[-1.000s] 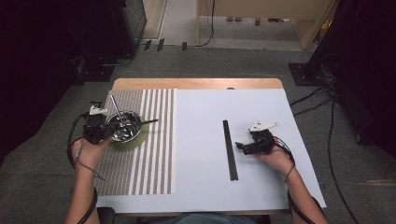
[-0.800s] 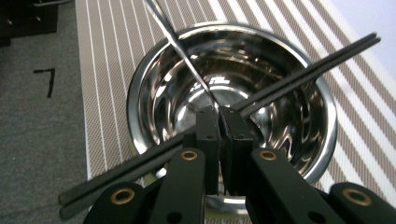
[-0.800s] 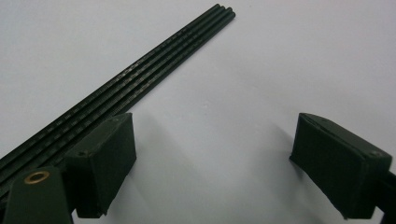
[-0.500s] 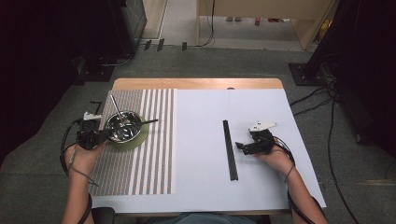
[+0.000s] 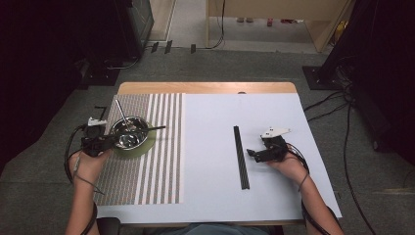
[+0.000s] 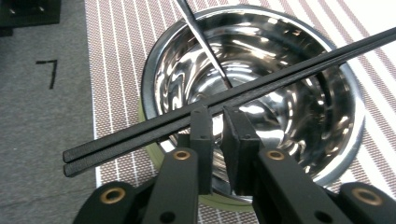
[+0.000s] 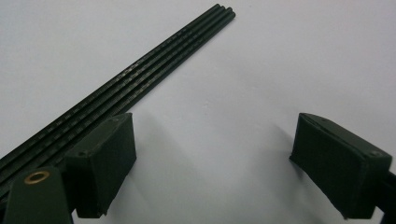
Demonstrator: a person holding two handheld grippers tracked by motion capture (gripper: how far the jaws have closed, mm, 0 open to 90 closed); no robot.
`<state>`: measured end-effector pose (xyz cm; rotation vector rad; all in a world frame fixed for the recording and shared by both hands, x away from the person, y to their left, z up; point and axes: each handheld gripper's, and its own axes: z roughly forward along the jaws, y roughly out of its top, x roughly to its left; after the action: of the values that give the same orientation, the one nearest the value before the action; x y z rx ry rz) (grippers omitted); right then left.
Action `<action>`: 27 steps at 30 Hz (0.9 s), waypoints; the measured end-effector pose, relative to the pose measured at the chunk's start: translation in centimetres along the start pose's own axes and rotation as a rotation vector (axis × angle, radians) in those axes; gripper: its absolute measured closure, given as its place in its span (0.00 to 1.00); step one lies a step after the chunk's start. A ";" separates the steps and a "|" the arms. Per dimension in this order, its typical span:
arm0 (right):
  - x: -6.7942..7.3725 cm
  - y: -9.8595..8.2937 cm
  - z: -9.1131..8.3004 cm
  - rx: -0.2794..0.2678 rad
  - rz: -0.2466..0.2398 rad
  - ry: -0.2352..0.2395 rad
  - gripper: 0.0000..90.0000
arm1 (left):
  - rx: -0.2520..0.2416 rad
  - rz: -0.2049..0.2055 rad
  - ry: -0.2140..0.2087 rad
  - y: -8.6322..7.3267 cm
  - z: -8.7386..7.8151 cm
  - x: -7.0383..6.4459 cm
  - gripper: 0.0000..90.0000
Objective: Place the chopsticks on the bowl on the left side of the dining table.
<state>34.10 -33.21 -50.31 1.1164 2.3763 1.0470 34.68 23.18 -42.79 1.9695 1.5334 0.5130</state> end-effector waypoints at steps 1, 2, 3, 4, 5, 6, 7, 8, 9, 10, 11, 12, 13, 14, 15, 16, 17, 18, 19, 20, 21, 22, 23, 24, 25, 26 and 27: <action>0.0 0.0 0.0 0.000 0.000 0.000 0.15 | 0.000 0.000 0.000 0.0 0.0 0.0 0.90; 0.0 0.0 0.0 0.000 0.000 0.000 0.15 | -0.006 0.002 -0.003 0.1 -0.2 -0.1 0.89; 0.0 0.0 0.0 0.000 -0.001 0.001 0.15 | -0.022 0.003 -0.015 0.3 -0.4 -0.3 0.87; 0.0 0.0 0.0 -0.001 -0.001 0.000 0.15 | -0.043 0.003 -0.027 0.6 -0.8 -0.6 0.85; 0.0 0.0 0.0 -0.001 -0.001 0.000 0.15 | -0.043 0.003 -0.027 0.6 -0.8 -0.6 0.83; 0.0 0.0 0.0 -0.001 -0.002 -0.001 0.15 | -0.050 0.010 -0.038 0.9 -0.9 -1.0 0.80; 0.0 0.0 0.0 -0.002 -0.002 -0.001 0.15 | -0.052 0.016 -0.042 1.0 -0.8 -1.2 0.78; 0.0 0.0 0.0 -0.002 -0.002 -0.001 0.15 | -0.056 0.017 -0.048 1.1 -0.8 -1.3 0.76; 0.0 0.0 0.0 -0.002 -0.001 -0.001 0.15 | -0.058 0.024 -0.054 1.2 -0.7 -1.5 0.74; 0.0 0.0 0.0 -0.002 -0.001 -0.001 0.15 | -0.061 0.029 -0.055 1.3 -0.7 -1.6 0.70; 0.0 0.0 0.0 -0.001 -0.003 -0.001 0.15 | -0.063 0.032 -0.057 1.4 -0.6 -1.8 0.70; 0.0 0.0 0.0 -0.002 -0.002 -0.001 0.15 | -0.065 0.037 -0.062 1.4 -0.6 -2.0 0.68; 0.0 0.0 0.0 -0.002 -0.002 -0.001 0.15 | -0.065 0.037 -0.062 1.4 -0.6 -2.0 0.64; 0.0 0.0 0.0 -0.002 -0.001 -0.001 0.15 | -0.065 0.045 -0.074 1.5 -0.4 -2.2 0.62; 0.0 0.0 0.0 -0.002 -0.001 -0.001 0.15 | -0.065 0.045 -0.074 1.5 -0.4 -2.2 0.61; 0.0 0.0 0.0 -0.002 -0.001 -0.001 0.15 | -0.074 0.052 -0.082 1.7 -0.3 -2.5 0.58; 0.0 0.0 0.0 -0.002 -0.001 -0.001 0.15 | -0.074 0.052 -0.082 1.7 -0.3 -2.5 0.56; 0.0 0.0 0.0 -0.002 -0.002 -0.001 0.15 | -0.077 0.051 -0.090 1.7 -0.3 -2.7 0.56; 0.0 0.0 0.0 -0.002 -0.001 -0.001 0.15 | -0.077 0.052 -0.098 1.8 -0.2 -2.8 0.55; 0.0 0.0 0.0 -0.002 -0.001 -0.001 0.15 | -0.080 0.054 -0.109 1.9 -0.2 -2.9 0.53; 0.0 0.0 0.0 -0.002 -0.001 -0.001 0.15 | -0.083 0.052 -0.121 2.0 -0.1 -3.1 0.50; 0.0 0.0 0.0 -0.002 -0.002 -0.001 0.15 | -0.083 0.061 -0.133 2.1 -0.1 -3.4 0.48; 0.0 0.0 0.0 -0.002 -0.002 -0.001 0.15 | -0.083 0.061 -0.133 2.1 -0.1 -3.4 0.47; 0.0 0.0 0.0 -0.002 -0.002 -0.001 0.15 | -0.083 0.078 -0.131 2.3 0.0 -3.9 0.45; 0.0 0.0 0.0 -0.003 -0.002 -0.001 0.15 | -0.083 0.086 -0.130 2.4 0.0 -4.1 0.44; 0.0 0.0 0.0 -0.002 -0.002 -0.001 0.15 | -0.083 0.096 -0.128 2.4 0.1 -4.3 0.43; 0.0 0.0 0.0 -0.002 -0.002 -0.001 0.15 | -0.083 0.096 -0.128 2.4 0.1 -4.3 0.42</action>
<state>34.10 -33.22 -50.32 1.1135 2.3742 1.0482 35.39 18.57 -41.04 1.9794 1.3241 0.4721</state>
